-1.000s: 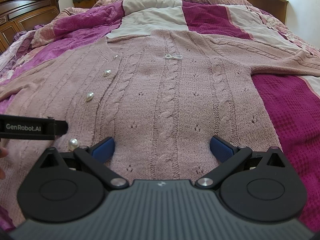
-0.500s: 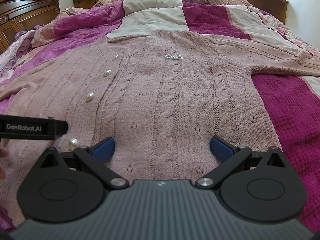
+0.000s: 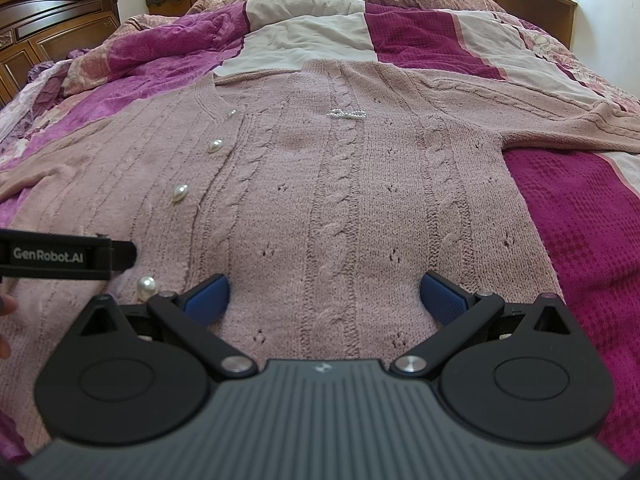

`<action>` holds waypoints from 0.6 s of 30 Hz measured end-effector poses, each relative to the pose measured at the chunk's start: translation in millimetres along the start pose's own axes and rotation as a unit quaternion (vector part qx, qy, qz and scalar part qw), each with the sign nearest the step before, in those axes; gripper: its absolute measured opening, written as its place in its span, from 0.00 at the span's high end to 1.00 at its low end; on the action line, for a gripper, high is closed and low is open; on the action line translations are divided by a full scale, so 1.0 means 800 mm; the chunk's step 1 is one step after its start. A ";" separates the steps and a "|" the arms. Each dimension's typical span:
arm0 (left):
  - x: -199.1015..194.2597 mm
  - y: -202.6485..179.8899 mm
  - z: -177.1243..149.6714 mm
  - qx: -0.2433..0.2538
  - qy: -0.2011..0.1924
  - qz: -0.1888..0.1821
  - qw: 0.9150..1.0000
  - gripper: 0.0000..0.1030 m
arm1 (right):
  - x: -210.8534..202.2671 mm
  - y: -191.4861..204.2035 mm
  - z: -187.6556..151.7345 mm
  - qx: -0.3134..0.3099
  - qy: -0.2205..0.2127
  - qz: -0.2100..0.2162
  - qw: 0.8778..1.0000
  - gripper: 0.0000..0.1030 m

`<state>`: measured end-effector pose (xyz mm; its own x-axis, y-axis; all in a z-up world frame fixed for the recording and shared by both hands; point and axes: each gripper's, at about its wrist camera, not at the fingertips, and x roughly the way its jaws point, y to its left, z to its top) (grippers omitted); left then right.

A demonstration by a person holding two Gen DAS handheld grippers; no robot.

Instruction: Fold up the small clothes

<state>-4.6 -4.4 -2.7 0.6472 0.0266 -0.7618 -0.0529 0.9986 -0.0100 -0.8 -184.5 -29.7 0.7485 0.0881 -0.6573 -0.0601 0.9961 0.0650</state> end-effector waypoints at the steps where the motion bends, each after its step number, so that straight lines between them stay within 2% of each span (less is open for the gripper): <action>1: 0.000 0.000 0.000 0.000 0.000 0.000 1.000 0.00 | 0.000 0.000 0.000 0.000 0.000 0.000 1.000 0.00; 18: 0.002 0.001 0.000 0.001 0.005 -0.002 1.000 0.00 | 0.001 -0.001 0.001 0.000 0.002 0.006 1.000 0.00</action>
<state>-3.1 -3.8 -3.9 0.6403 0.0214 -0.7678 -0.0478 0.9988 -0.0120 0.3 -184.9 -29.8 0.7445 0.0994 -0.6602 -0.0691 0.9950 0.0718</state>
